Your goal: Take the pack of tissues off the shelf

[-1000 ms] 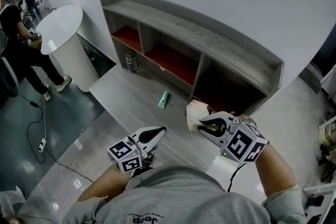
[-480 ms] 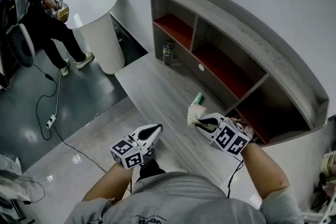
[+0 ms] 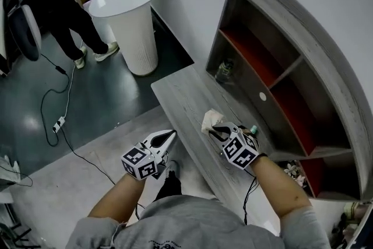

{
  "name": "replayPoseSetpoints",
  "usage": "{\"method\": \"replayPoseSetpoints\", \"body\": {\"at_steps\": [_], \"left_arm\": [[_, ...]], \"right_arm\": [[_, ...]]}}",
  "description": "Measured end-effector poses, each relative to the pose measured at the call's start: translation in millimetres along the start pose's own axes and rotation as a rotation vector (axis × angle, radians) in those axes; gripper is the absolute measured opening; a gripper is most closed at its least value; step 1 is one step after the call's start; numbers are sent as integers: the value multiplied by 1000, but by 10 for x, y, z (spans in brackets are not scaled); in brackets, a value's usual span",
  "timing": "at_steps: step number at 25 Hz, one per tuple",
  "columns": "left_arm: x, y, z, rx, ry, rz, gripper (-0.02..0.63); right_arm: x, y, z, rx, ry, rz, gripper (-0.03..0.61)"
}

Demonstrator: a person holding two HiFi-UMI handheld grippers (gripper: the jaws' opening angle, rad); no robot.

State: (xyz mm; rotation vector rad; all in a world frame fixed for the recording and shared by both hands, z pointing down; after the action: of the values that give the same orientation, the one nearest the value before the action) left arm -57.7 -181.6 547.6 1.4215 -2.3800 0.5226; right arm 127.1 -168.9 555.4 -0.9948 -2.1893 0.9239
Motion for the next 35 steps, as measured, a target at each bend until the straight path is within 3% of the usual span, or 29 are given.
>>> {"method": "replayPoseSetpoints", "body": {"at_steps": [9, 14, 21, 27, 35], "left_arm": [[1413, 16, 307, 43, -34, 80, 11], [1821, -18, 571, 23, -53, 87, 11], [2108, 3, 952, -39, -65, 75, 9], [2302, -115, 1018, -49, -80, 79, 11], [2601, -200, 696, -14, -19, 98, 11]], "right_arm": [[-876, -1499, 834, 64, 71, -36, 86], [-1198, -1931, 1235, 81, 87, -29, 86], [-1497, -2009, 1742, 76, 106, -56, 86], [-1733, -2228, 1691, 107, 94, -77, 86], [-1767, -2985, 1080, 253, 16, -84, 86]]}}
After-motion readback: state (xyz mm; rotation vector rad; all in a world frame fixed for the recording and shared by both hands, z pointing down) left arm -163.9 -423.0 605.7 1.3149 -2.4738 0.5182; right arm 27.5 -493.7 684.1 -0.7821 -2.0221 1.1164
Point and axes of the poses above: the fingertips, and each gripper's own axes: y backward along the fingers, x to its left, z out of its top, the point moved 5 cm from there along y, backward along the fingers, and after that the axes turned 2 degrees about x, right-handed, at the moved point
